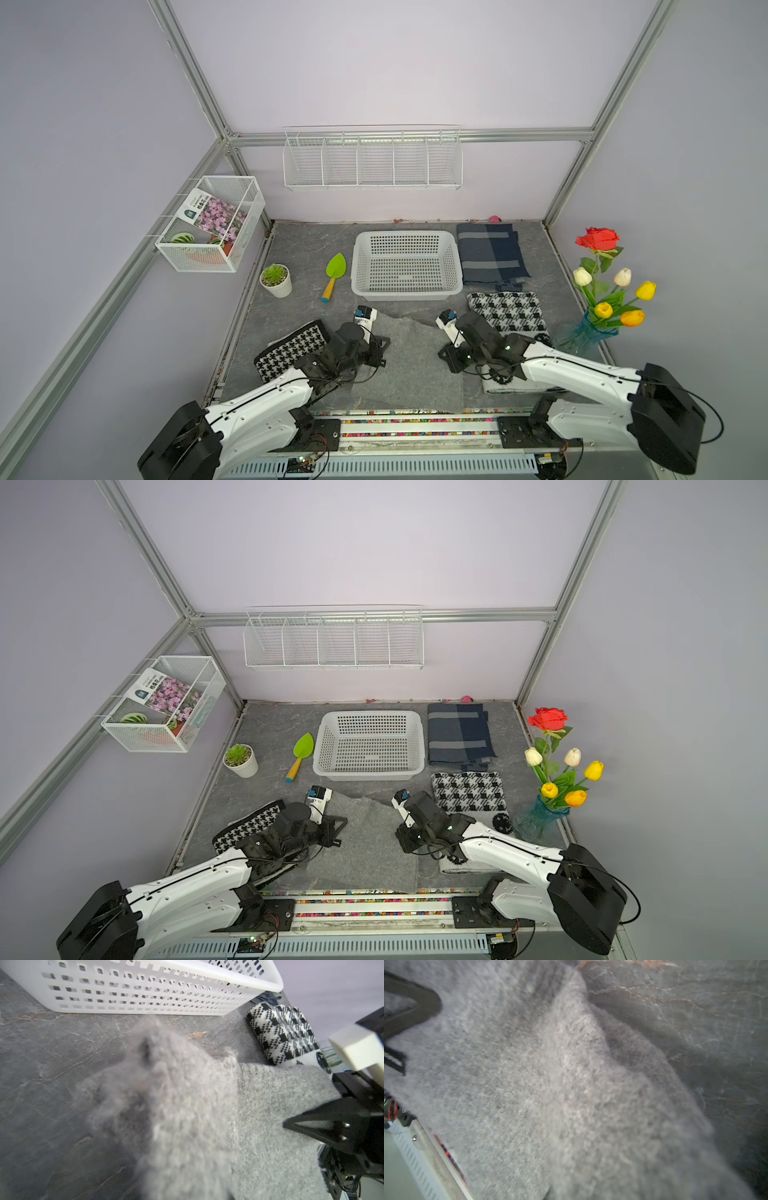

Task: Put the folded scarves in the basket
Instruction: Pick up the scarf at the center of the board.

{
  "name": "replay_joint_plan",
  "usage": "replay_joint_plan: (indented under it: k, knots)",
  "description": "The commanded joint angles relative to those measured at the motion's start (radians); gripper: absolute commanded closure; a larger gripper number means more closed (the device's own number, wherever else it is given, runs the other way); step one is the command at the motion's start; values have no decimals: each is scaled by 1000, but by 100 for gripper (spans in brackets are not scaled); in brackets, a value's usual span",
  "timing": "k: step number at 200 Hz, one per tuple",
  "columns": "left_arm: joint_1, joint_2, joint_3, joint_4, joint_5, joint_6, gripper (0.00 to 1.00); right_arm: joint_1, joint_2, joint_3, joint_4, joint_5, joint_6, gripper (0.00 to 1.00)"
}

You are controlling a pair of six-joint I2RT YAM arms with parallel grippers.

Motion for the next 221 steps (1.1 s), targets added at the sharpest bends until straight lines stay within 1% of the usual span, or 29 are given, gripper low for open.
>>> replay_joint_plan:
  k: [1,30,57,98,101,123,151,170,189,202,221]
  knots:
    - [-18,-39,39,-54,-19,11,100,32,-45,49,-69,52,-10,100]
    - [-23,-128,46,-94,-41,-2,100,46,-93,80,-121,68,-4,100]
    - [-24,-175,89,-154,-61,3,100,47,-156,103,-163,84,-15,100]
    - [-23,-205,188,-215,-67,-14,100,45,-200,220,-280,111,-52,100]
    - [-23,-232,194,-215,-67,-10,100,46,-200,229,-287,120,-53,100]
    - [-24,-250,246,-218,-109,7,100,36,-188,312,-334,157,-89,100]
    - [-23,-202,327,-217,-183,38,100,6,-139,439,-385,171,-118,100]
    - [-19,-137,400,-237,-282,23,100,-48,-91,515,-395,135,-141,100]
    - [-11,-84,454,-205,-325,49,100,-127,-30,580,-380,71,-170,100]
    - [-6,-45,494,-178,-349,70,100,-179,22,633,-375,50,-181,100]
    - [38,32,554,-142,-338,84,100,-212,110,722,-383,45,-208,100]
